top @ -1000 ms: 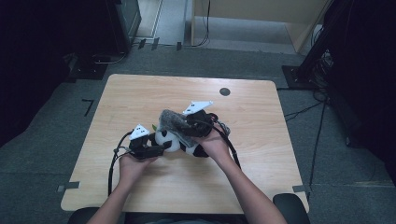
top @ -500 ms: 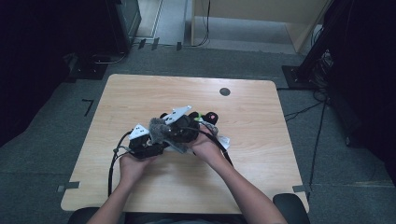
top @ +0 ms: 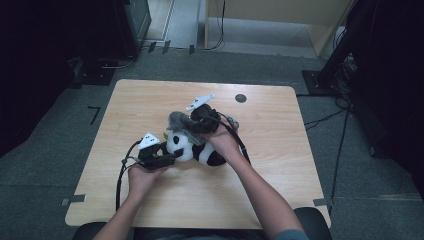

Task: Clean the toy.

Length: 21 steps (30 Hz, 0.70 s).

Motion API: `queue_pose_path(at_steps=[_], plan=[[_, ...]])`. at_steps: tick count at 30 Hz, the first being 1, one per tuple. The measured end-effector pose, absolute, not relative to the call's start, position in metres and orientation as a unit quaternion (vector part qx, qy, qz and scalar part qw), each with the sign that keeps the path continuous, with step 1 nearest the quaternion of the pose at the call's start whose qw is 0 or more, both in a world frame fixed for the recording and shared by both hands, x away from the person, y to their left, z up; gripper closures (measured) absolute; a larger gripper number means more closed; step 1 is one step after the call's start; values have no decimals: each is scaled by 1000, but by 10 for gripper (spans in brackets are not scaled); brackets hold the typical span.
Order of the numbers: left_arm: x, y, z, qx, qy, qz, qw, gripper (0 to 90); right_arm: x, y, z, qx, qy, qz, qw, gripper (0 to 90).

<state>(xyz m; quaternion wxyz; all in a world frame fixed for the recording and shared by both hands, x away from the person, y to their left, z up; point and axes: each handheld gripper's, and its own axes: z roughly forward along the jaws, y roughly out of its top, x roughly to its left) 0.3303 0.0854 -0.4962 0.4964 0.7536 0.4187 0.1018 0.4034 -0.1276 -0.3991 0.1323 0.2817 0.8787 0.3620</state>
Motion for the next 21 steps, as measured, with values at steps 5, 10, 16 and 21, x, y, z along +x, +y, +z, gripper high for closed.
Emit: queue_pose_path(at_steps=[5,10,16,21], plan=[[331,85,-496,748,426,98,500,322,424,-141,-408,321,869,353,134,750],[331,85,-496,750,424,96,499,309,424,-143,-406,325,864,361,130,753],[330,85,-495,750,421,101,500,288,406,-136,-387,303,859,395,117,753],[330,85,-495,747,424,99,502,286,376,-120,-378,259,874,396,112,752]])
